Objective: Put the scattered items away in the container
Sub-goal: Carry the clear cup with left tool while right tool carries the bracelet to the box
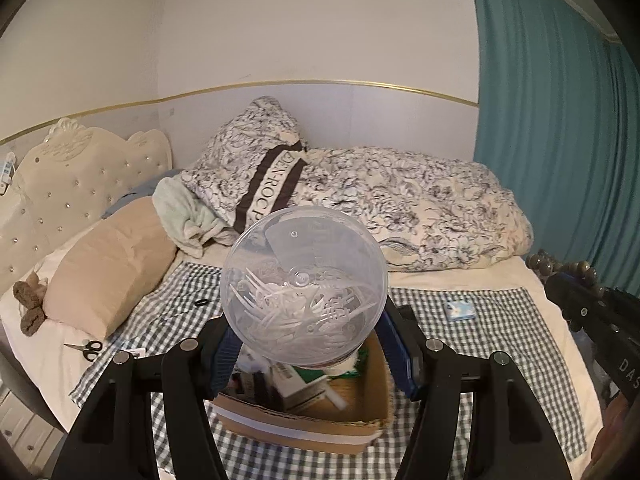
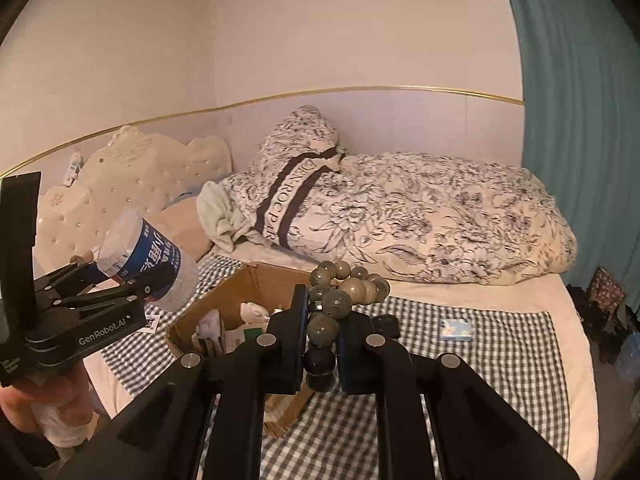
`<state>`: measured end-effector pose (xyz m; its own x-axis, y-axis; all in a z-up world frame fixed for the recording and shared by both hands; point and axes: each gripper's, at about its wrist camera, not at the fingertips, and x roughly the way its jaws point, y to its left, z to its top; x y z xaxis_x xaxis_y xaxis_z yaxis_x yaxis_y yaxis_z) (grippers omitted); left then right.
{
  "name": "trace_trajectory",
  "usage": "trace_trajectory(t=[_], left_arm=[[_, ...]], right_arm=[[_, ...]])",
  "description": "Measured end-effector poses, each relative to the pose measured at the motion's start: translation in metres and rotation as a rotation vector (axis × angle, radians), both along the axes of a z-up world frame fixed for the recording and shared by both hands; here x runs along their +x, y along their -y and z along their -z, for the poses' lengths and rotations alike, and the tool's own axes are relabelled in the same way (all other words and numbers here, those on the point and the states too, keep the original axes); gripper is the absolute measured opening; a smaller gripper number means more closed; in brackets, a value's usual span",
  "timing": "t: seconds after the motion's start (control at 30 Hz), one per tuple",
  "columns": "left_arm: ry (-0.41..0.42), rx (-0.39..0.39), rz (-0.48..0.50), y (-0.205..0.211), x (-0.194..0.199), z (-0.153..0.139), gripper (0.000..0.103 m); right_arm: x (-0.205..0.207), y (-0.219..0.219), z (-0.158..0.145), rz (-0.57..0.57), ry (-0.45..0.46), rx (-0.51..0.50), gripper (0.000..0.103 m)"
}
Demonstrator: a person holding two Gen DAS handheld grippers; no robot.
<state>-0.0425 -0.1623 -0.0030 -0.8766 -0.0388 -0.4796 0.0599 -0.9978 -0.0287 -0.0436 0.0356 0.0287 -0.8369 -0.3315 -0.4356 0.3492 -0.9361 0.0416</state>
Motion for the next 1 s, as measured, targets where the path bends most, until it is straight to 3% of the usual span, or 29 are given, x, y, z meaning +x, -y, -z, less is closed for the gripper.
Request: trace_trajectory(t=[0.43, 1.0], left_arm=[[0.046, -0.004, -0.062, 0.041, -0.031, 0.017, 0.064], [0.161, 0.015, -0.068, 0.062, -0.079, 0.072, 0.064]], right_arm=[[-0.041, 0.048, 0.018, -0.087, 0.041, 0.006, 0.011], [-0.092, 0.089, 0.071, -0.158, 0.152, 0.055, 0.011]])
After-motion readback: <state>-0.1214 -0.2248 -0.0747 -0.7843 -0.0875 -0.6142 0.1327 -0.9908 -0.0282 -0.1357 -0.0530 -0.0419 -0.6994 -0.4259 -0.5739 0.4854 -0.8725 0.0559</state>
